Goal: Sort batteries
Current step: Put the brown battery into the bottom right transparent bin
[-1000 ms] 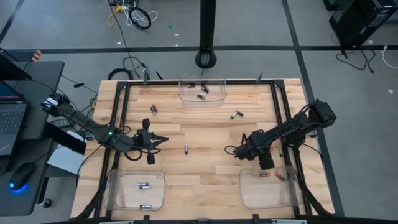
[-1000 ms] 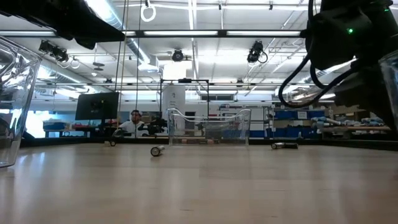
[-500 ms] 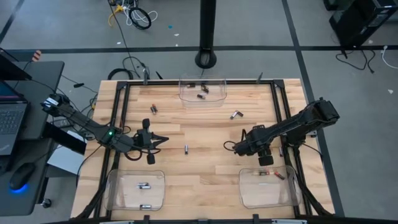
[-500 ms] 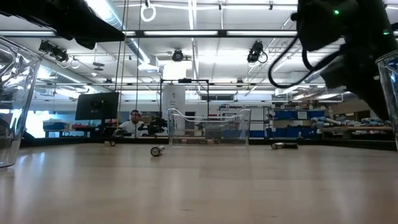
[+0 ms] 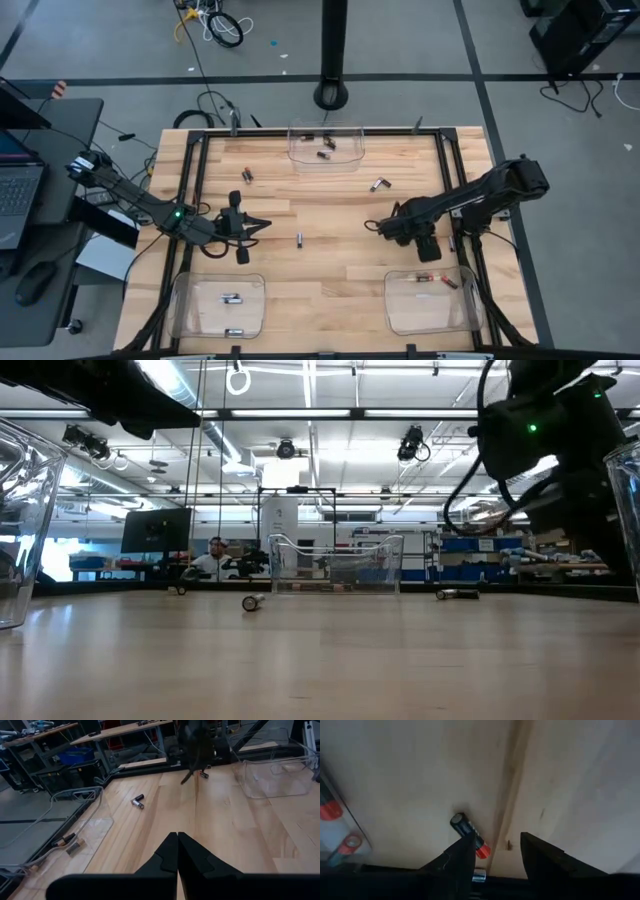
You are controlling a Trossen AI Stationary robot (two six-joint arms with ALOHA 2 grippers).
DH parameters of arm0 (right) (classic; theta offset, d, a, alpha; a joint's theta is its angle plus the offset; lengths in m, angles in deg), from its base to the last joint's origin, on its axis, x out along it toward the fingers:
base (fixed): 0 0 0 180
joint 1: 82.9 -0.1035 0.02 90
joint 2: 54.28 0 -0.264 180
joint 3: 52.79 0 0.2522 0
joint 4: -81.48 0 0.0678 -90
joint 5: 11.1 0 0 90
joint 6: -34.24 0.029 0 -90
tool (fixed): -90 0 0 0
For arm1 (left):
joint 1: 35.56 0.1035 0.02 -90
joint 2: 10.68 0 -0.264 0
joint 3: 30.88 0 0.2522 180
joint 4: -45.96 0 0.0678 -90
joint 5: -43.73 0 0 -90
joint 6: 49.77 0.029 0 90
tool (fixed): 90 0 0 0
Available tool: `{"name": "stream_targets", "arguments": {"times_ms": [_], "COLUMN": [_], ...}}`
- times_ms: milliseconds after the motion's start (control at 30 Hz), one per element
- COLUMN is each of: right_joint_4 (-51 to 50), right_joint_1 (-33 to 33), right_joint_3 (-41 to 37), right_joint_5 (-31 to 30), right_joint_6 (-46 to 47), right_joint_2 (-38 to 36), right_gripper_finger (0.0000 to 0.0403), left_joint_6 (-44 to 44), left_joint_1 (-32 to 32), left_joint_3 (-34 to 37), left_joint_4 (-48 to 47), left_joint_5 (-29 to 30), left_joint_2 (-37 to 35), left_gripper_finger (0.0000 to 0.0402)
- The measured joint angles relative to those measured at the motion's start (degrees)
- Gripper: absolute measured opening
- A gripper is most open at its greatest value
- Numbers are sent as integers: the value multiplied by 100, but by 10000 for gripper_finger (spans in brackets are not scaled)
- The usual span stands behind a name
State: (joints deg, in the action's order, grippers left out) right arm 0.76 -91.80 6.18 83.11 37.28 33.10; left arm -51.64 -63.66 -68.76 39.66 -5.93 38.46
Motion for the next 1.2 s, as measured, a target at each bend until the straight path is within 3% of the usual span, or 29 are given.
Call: {"name": "stream_targets", "arguments": {"times_ms": [300,1000,1200], "right_joint_4": [191,481,503], "right_joint_1": [-272,-454,-456], "right_joint_3": [-269,-533,-555], "right_joint_5": [441,573,267], "right_joint_6": [-27,165,298], "right_joint_2": [74,65,80], "right_gripper_finger": [165,155,152], "left_joint_6": [-4,-7,-7], "left_joint_1": [0,0,-2], "left_joint_3": [0,0,0], "left_joint_4": [-11,-13,-13], "left_joint_5": [0,0,0], "left_joint_2": [0,0,2], "left_gripper_finger": [11,11,11]}}
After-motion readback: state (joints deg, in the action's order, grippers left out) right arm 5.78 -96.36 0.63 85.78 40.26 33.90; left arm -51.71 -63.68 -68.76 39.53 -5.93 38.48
